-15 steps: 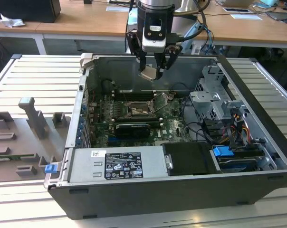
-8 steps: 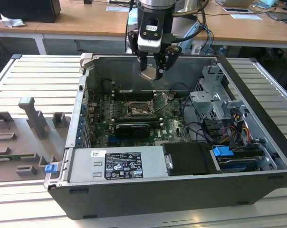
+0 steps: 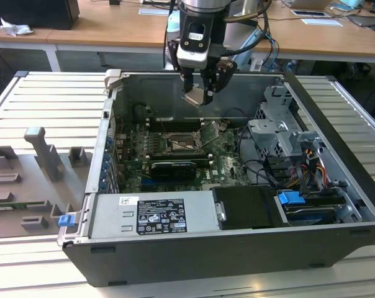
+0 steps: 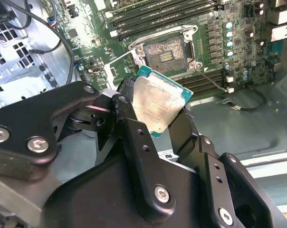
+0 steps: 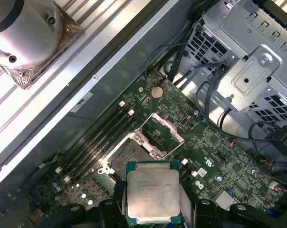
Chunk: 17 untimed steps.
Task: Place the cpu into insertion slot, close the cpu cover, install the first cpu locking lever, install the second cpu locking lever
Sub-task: 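Place the cpu into insertion slot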
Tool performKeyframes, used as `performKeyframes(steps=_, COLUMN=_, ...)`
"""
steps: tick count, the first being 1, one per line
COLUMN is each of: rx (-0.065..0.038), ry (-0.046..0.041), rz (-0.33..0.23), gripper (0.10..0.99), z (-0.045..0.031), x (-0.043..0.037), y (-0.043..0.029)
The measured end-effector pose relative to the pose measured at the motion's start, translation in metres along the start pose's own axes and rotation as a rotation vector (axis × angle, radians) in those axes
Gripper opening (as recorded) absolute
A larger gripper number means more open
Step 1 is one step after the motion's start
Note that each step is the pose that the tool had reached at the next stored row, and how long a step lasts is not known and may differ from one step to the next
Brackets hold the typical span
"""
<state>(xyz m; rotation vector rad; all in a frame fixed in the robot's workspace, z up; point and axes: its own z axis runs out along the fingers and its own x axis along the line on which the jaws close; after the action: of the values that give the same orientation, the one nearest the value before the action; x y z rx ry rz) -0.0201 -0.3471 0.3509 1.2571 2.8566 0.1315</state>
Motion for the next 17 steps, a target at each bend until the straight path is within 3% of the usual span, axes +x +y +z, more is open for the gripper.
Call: performKeyframes(steps=17, rx=-0.003, ry=-0.0147, rz=0.170, gripper=0.537, z=0.0011, x=0.0000, y=-0.0001)
